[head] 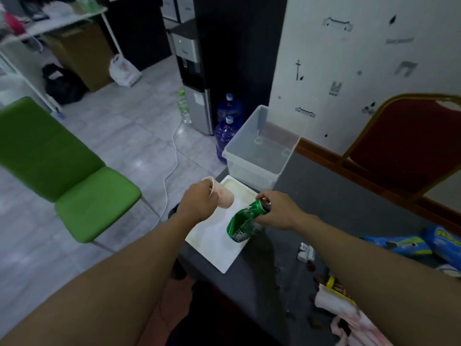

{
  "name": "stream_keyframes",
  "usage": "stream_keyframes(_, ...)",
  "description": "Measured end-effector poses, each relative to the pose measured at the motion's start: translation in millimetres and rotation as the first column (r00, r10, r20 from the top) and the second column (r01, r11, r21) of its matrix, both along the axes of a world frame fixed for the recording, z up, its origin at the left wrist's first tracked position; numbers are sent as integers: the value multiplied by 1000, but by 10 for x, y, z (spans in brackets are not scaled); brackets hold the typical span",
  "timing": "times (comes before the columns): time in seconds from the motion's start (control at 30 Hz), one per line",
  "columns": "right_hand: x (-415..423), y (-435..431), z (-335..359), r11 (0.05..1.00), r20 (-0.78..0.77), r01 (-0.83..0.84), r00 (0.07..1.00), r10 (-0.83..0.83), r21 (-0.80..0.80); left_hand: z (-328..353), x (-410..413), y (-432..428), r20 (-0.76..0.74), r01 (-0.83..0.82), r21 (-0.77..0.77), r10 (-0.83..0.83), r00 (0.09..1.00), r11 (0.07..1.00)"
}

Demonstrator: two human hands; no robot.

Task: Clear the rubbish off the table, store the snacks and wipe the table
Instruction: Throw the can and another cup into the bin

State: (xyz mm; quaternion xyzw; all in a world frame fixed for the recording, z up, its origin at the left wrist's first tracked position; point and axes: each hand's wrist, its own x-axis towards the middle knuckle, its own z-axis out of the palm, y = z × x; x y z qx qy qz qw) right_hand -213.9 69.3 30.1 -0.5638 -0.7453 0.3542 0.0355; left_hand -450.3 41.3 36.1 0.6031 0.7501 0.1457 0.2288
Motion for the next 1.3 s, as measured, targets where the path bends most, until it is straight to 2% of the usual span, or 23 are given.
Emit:
stream_keyframes(0.4,-1361,558,-65,997,-63,-35,997,39,66,-206,-1320,251,-39,-162,70,165,986,984)
stream_keyframes(0.6,-2081,895,-213,995,-67,-23,997,29,92,-491,-1949,454,-19,-205,22,205,979,979)
stream_keyframes(0.8,-2585,1228,-512,998,5,-2,1000,1,56,-868,-2378,656,-12,-224,-37,224,975,974)
stream_keyframes(1.0,-2890,1478,-935,1000,96,2,995,-2,-4,-1278,-2597,881,69,-249,-109,257,964,962)
stream_keyframes(1.3,-3158,1650,-1925,982,304,20,952,39,-187,-2225,-2710,1134,159,-269,-249,313,936,930)
